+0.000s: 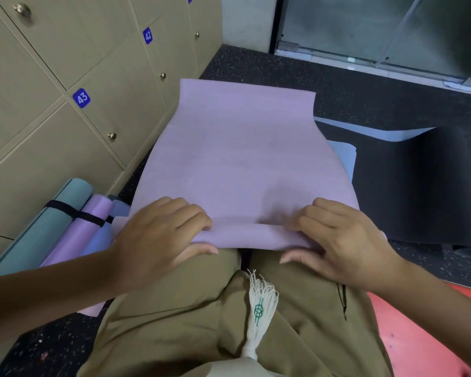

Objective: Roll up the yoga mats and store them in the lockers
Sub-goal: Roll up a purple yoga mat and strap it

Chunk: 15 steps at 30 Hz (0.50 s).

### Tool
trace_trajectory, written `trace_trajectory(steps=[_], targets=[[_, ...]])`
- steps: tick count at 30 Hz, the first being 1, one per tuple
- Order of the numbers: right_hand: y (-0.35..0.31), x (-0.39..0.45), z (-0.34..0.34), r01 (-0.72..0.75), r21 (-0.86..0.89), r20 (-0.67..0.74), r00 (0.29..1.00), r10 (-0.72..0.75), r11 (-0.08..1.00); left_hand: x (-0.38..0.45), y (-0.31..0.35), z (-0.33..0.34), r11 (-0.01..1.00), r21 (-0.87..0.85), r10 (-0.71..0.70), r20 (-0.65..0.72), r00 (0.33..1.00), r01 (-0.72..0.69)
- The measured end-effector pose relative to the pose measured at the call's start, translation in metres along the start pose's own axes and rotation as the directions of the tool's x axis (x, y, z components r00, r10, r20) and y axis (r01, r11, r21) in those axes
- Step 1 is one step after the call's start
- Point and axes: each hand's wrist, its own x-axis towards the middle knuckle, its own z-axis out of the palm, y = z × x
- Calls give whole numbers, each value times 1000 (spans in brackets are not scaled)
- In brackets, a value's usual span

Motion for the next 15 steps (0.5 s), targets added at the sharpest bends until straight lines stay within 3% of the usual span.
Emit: trace_trajectory(steps=[3,8,11,15], targets=[[0,-3,5,31,-98,-14,999,-32,995,2,-9,4,999,-53,14,37,999,-12],[10,7,0,-6,-11,15,1000,6,1000,15,-25,5,966,-234,-87,120,989,113],[22,16,-8,-143,169,136,983,121,975,26,-33,4,896,-374,-184,174,967,238],[37,28,-14,-401,408,295,908,297,820,39,-41,7,794,-527,-208,232,950,303]])
